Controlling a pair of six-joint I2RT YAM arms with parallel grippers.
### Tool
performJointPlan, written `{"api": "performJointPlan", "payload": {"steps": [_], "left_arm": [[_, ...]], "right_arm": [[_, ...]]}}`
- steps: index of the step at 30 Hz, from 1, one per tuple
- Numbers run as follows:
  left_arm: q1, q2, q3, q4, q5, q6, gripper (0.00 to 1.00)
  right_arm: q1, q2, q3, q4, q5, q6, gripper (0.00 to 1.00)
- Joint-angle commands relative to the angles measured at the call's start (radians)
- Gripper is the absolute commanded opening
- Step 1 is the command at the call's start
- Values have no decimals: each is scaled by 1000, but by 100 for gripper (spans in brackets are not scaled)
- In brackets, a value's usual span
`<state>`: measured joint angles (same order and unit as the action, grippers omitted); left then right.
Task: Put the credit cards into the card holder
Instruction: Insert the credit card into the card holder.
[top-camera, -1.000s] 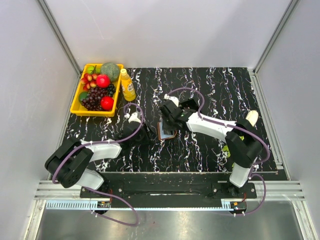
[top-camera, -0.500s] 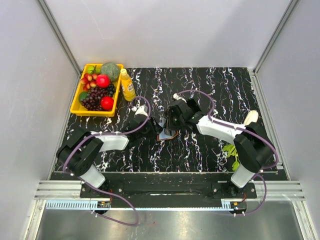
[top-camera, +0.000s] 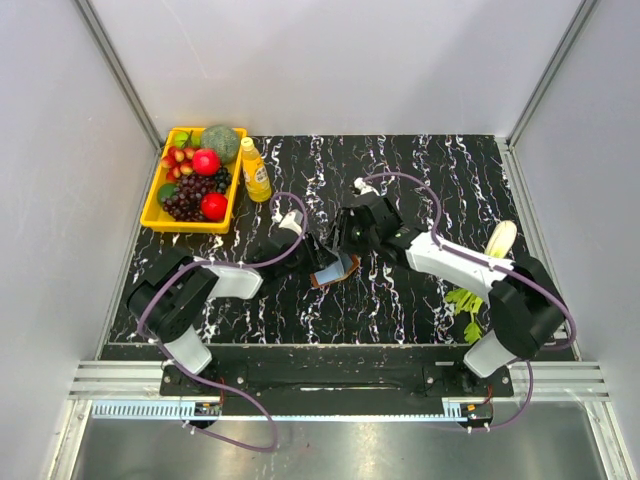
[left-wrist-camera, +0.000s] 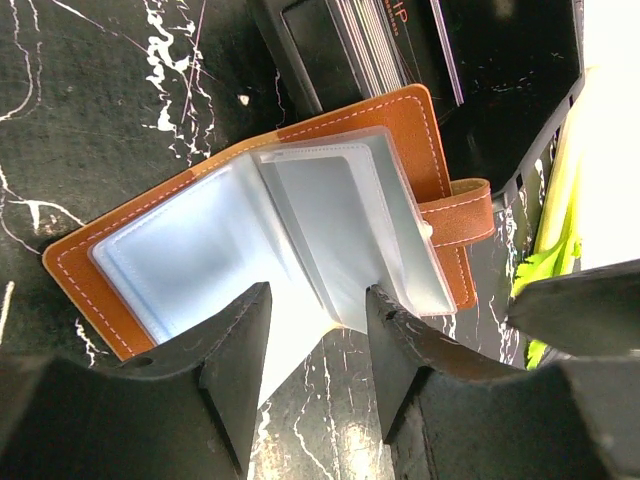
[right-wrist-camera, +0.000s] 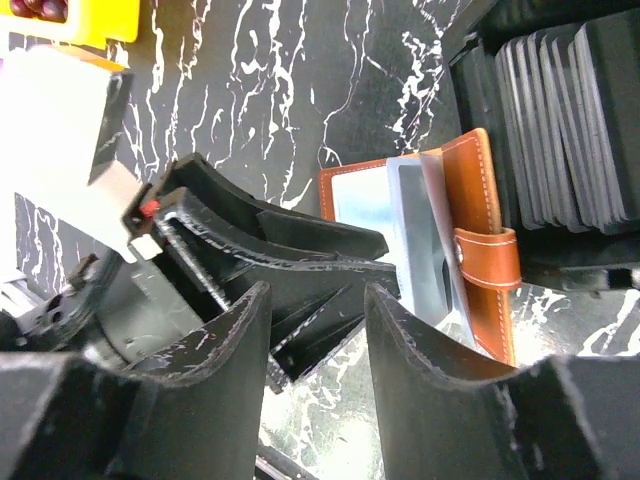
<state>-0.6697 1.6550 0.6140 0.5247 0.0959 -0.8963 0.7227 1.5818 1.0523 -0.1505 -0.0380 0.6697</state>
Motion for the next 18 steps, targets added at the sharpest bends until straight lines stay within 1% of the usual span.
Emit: {"api": "performJointPlan", "payload": {"steps": [1, 3, 6, 11, 15, 16, 18], "left_arm": [[-7, 22, 52, 40, 30, 5, 47], [-11, 17, 61, 24, 21, 16, 47], [-18, 28, 93, -5, 22, 37, 48], [-22, 63, 141, -61, 14, 45, 47], [-24, 78, 145, -91, 8, 46, 47], [-24, 78, 144, -94, 7, 46, 47], [-24, 81, 136, -92, 7, 46, 47]], "right_arm": [[-6, -91, 29, -52, 117, -33, 49], [-9, -106, 41, -105, 168, -51, 49], [-20, -112, 44, -167, 187, -58, 49], [-29, -86, 25, -208, 159, -65, 51], [-29, -86, -4, -210, 145, -64, 54], [-29, -86, -9, -210, 141, -68, 58], [-28, -82, -14, -215, 119, -74, 60]]}}
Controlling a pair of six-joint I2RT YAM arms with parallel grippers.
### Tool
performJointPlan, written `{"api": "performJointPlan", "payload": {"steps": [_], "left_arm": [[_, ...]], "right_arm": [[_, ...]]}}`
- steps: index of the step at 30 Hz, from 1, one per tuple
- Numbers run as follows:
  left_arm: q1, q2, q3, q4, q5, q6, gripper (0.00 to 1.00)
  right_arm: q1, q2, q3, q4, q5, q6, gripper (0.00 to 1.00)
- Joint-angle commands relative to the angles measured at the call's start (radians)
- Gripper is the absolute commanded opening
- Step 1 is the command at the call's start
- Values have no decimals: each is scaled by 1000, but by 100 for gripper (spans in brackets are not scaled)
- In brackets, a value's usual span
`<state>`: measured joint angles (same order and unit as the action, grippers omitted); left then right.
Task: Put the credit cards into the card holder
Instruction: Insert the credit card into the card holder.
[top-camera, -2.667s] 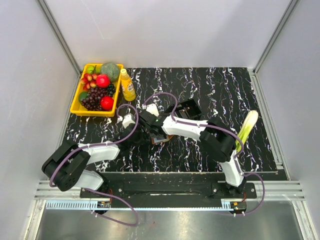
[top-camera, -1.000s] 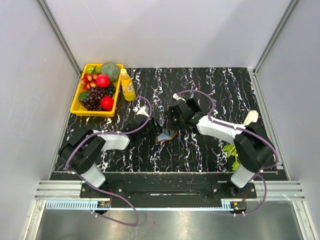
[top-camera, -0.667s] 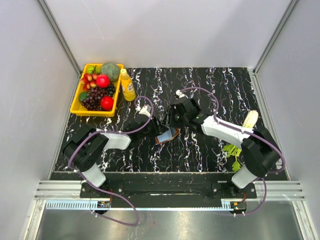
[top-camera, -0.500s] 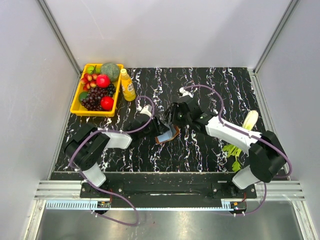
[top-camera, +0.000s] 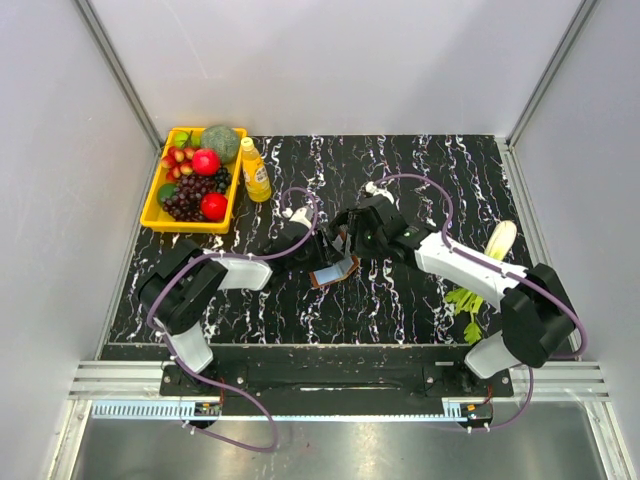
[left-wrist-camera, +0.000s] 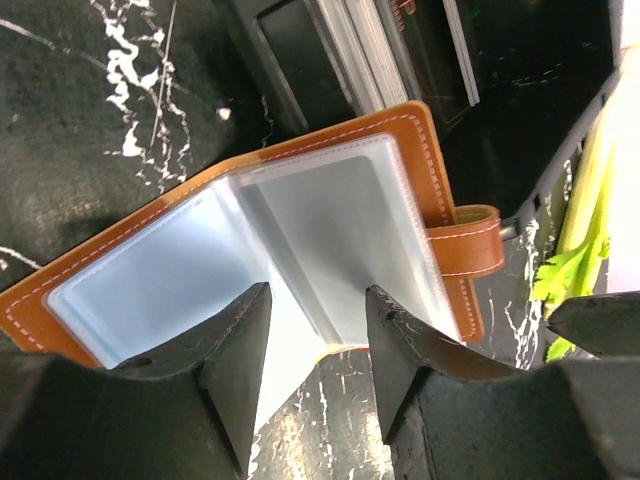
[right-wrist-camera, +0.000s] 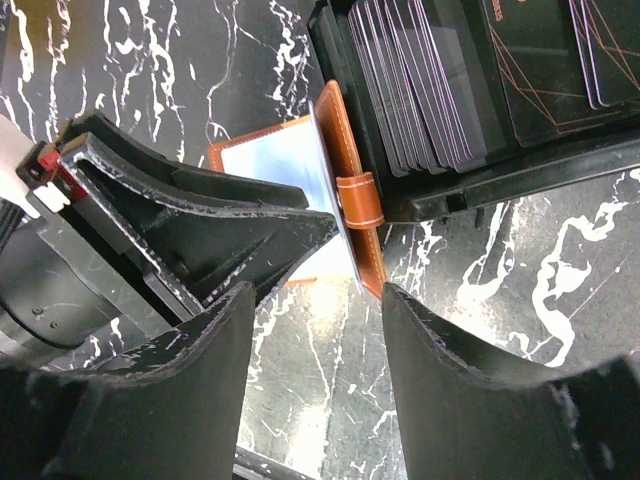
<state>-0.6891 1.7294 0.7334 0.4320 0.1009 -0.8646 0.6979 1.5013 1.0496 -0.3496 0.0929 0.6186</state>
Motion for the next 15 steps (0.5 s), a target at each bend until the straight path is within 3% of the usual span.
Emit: {"api": "performJointPlan", "payload": {"steps": [1, 7, 15], "left_arm": [[-4, 7, 17, 1, 2, 16, 47], [-6, 10, 20, -6, 3, 19, 47], [-6, -1, 3, -1, -1, 21, 47]], "right_arm": [[-5, 3, -13, -22, -18, -22, 60], [-3, 65, -13, -66, -47, -7, 61], [-5, 119, -10, 34, -22, -55, 56]]}}
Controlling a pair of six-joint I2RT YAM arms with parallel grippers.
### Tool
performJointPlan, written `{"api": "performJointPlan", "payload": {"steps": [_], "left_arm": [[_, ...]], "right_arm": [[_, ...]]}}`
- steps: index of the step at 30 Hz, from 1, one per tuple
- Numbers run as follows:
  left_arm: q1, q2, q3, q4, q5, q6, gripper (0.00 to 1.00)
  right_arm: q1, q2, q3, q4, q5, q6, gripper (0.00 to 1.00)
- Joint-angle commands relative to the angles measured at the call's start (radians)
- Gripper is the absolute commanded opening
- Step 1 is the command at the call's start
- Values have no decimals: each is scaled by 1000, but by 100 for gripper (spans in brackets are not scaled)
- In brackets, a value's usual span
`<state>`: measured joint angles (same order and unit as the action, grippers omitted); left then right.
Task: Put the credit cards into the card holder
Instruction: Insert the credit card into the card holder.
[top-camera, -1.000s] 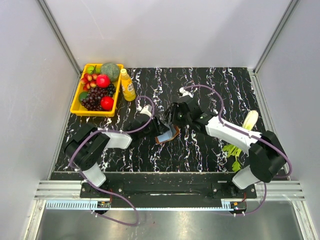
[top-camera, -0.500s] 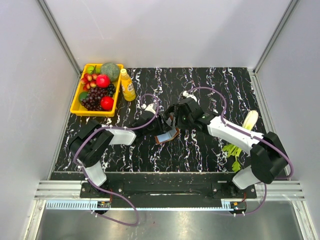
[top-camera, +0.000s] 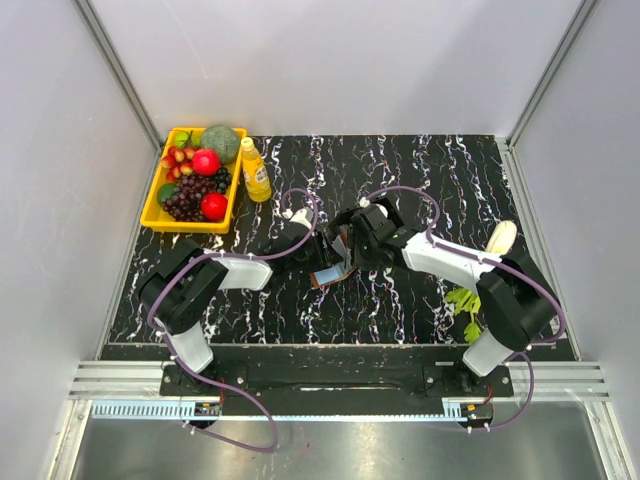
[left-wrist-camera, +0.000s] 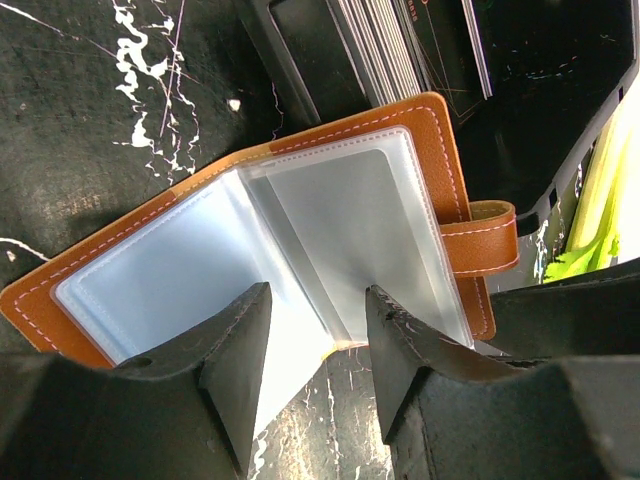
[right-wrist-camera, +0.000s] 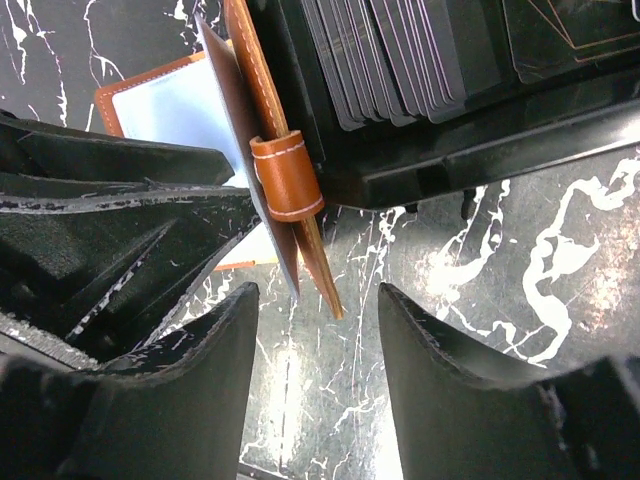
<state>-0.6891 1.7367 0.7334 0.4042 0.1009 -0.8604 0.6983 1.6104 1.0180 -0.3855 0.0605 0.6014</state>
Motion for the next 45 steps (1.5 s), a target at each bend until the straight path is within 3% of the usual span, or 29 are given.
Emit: {"api": "performJointPlan", "payload": {"steps": [1, 8, 13, 17, 22, 26, 28, 30, 34, 41, 43, 45], "left_arm": [[-6, -11, 0, 27, -6, 17, 47], [-6, -37, -29, 16, -36, 18, 47], [-6, -52, -45, 7, -47, 24, 46], [-4, -139, -86, -39, -96, 14, 45], [23, -348, -153, -160, -242, 33, 47], [66, -439, -141, -284, -287, 70, 46], [92, -456, -157, -295, -268, 63, 45], [105, -454, -176, -285, -251, 60, 45], [109, -421, -221, -191, -182, 40, 40], [108, -315, -281, -107, -121, 12, 33], [109, -270, -275, -117, -132, 0, 31], [109, -241, -263, -137, -144, -9, 29]], "right_arm": [[-5, 11, 27, 76, 13, -43, 56], [-14, 51, 48, 117, -33, -57, 42], [-20, 86, 51, 149, -82, -68, 16], [-19, 91, 27, 230, -200, -58, 3], [-20, 152, -36, 454, -402, 108, 0], [-16, 210, -53, 606, -475, 173, 0], [3, 227, -32, 582, -446, 161, 0], [35, 246, 28, 490, -384, 120, 2], [43, 286, 10, 547, -369, 210, 3], [46, 307, 17, 498, -314, 205, 8], [46, 312, 19, 493, -311, 202, 17], [46, 290, 13, 485, -295, 172, 19]]}}
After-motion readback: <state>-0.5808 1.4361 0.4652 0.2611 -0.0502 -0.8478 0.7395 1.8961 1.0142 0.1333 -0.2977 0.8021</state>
